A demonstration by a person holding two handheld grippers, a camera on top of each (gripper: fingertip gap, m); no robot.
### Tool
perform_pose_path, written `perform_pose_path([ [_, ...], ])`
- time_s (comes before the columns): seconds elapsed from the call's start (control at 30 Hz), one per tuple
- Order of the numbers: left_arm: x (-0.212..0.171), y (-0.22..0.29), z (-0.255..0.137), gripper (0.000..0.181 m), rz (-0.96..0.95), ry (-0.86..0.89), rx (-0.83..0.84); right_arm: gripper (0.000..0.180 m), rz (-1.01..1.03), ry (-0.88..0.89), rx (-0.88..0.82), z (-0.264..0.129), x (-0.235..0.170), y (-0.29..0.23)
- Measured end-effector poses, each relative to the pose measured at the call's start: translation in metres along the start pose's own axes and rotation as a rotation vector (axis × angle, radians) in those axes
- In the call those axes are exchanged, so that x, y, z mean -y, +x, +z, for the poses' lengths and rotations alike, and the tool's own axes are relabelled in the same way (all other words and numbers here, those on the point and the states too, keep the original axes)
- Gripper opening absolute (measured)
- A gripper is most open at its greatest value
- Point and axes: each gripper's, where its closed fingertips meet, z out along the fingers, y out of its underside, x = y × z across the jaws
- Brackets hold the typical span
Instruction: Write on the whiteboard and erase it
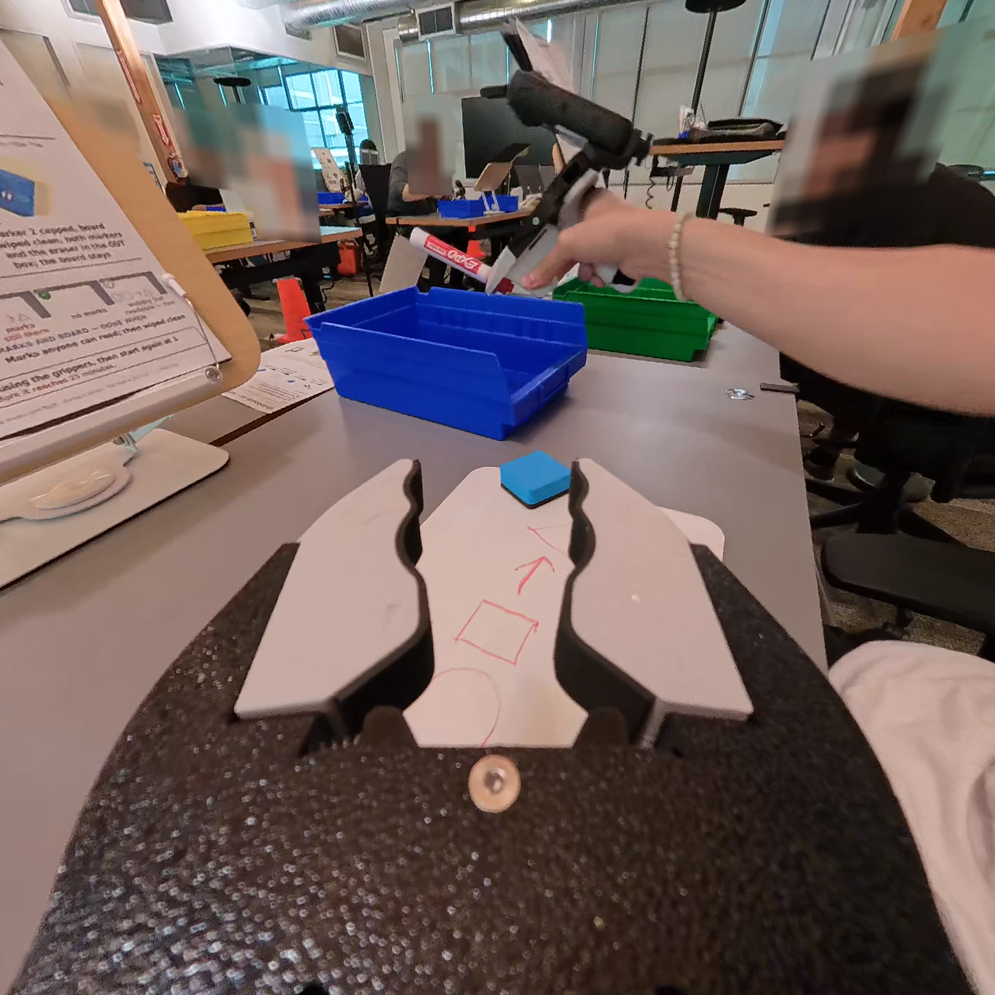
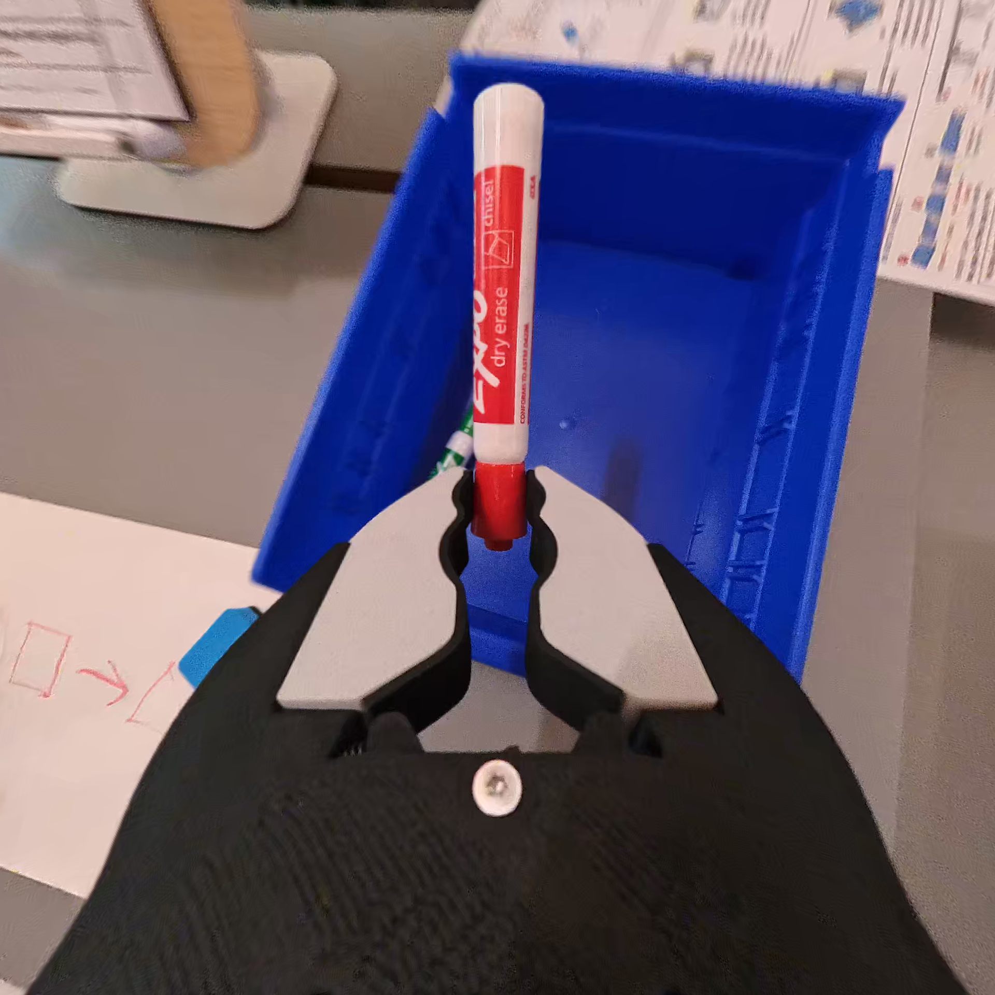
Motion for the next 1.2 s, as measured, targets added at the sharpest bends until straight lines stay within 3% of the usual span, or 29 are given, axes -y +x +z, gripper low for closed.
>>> perform_pose_path([
  [0.13,-0.005,-0.01,-0.006,0.054,-0.031,-0.035,0.018,0.02,0.104,-0.202,-0.022,0.033,-0.013,0.02],
  [0.43,-0.019,-0.03,-0.016,0.054,-0.161,-0.02,-0.004,0.021,0.154,-0.312,-0.01,0.085,-0.051,0.024],
  [1.03,-0.04,-0.025,-0.005,0.054,-0.196,-0.083,-0.054,0.023,0.093,-0.361,0.033,0.099,-0.069,0.018],
  [1.2,-0.041,-0.02,-0.003,0.057,-0.201,-0.093,-0.059,0.074,0.003,-0.28,-0.042,0.078,-0.05,0.02],
])
